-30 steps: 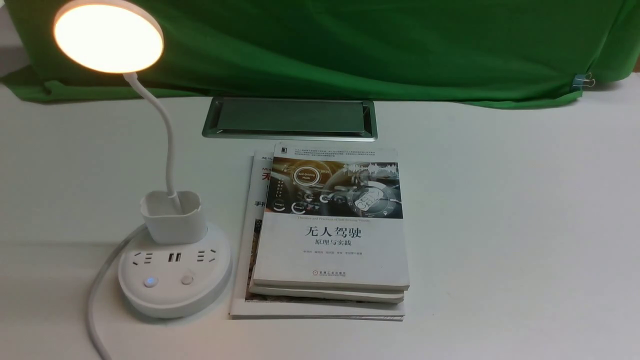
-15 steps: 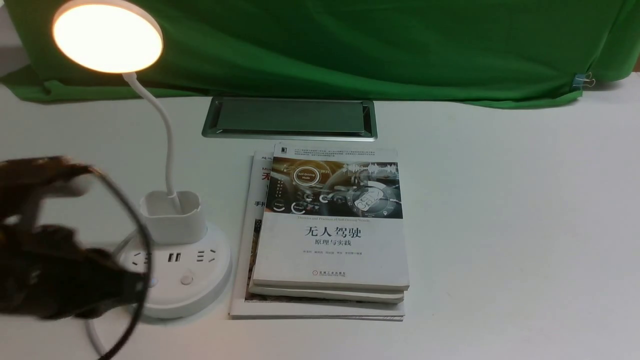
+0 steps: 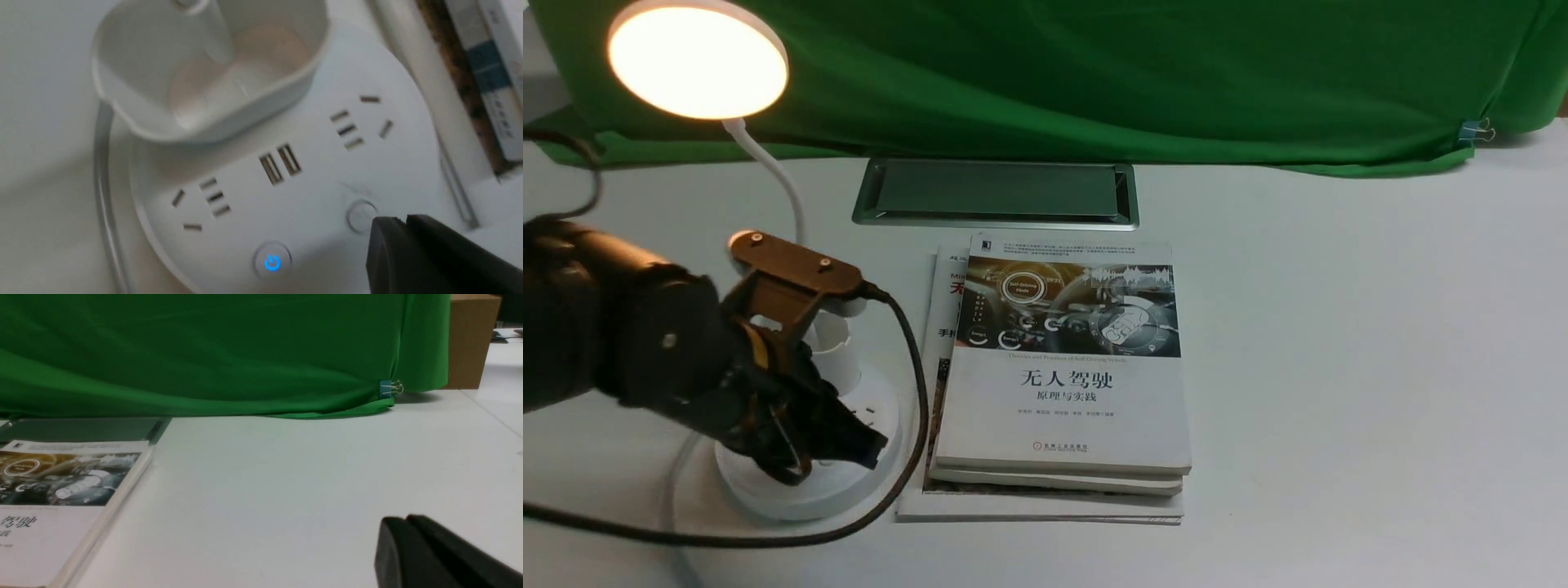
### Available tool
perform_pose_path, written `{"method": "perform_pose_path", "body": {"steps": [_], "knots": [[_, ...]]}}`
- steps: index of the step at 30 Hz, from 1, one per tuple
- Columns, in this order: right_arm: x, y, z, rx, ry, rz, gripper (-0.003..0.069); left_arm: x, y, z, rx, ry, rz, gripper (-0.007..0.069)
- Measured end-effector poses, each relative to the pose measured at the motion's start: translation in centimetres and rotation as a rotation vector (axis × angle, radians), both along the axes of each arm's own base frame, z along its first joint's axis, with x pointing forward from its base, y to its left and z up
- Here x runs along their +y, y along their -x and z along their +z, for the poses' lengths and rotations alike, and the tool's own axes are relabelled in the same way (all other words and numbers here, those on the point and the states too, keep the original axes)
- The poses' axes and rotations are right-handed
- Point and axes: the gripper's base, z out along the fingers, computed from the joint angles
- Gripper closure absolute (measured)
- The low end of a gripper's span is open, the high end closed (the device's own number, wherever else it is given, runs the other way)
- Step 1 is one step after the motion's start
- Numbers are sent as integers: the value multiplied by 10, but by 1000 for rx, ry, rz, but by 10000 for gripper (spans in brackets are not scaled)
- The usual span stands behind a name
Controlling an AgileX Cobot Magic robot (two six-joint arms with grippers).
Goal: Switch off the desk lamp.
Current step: Use the left arm to press the button switch on the lamp holder
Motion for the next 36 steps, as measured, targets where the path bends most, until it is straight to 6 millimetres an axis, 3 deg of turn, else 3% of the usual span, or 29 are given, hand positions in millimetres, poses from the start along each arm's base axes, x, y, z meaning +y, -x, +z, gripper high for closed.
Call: {"method": "perform_pose_path", "body": {"steps": [11,17,22,25,28,36], "knots": [[0,0,0,-1,0,0,621,-3,-12,-26,44,-43,-17,606],[0,0,0,-1,0,0,621,-5,-14,-28,46,-42,-18,606],[0,0,0,-2,0,0,621,-3,-12,-20,23,-36,-19,606],[0,0,0,-2,0,0,621,-2,-8,-1,-52,-2,-9,606],[0,0,0,-2,0,0,621,-2,-7,5,-76,17,2,606],[0,0,0,-2,0,0,621,-3,-2,-31,5,28,23,606]]}}
